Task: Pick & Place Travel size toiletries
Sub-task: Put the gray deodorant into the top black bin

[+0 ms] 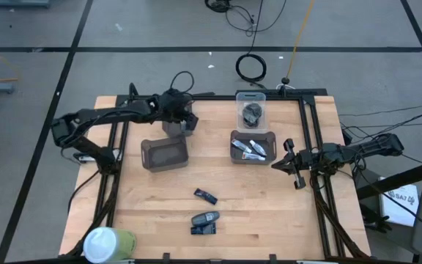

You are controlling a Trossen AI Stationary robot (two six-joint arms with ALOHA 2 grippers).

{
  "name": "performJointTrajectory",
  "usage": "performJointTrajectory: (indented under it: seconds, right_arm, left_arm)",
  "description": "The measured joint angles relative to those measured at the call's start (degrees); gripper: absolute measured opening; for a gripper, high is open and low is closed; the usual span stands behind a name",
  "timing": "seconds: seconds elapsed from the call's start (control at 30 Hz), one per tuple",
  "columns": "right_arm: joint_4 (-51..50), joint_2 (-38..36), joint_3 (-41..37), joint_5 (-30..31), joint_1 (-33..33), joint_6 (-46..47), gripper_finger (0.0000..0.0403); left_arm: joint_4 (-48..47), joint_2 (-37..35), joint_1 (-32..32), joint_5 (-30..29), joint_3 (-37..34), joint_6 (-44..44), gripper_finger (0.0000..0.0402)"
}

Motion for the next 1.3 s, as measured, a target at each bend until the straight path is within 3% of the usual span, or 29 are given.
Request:
performJointTrajectory:
  seconds: [0.13,0.4,0.6,0.77,1.1,1.3]
  right_arm:
    - [0.02,0.0,0.0,0.0,0.02,0.02,0.0]
    - [0.02,0.0,0.0,0.0,0.02,0.0,0.0]
    - [0.02,0.0,0.0,0.0,0.0,0.02,0.0]
    - [0.11,-0.02,-0.01,0.0,0.0,0.01,0.0]
    - [0.05,0.0,-0.01,0.01,0.01,0.02,0.0]
    - [0.07,-0.02,0.0,0.02,0.02,0.02,0.0]
  left_arm:
    - [-0.17,-3.97,-5.3,0.65,-0.02,1.06,0.0282]
    - [3.06,-8.19,-23.45,-9.42,0.35,6.82,0.0282]
    - [0.25,-6.6,-37.71,-14.75,4.67,4.93,0.0282]
    - [-5.68,-0.49,-46.23,-19.77,8.5,4.8,0.0282]
    - [-5.73,16.47,-52.03,-6.78,12.9,-4.27,0.0282]
    - [-16.01,24.56,-54.41,-4.21,19.49,-9.65,0.0282]
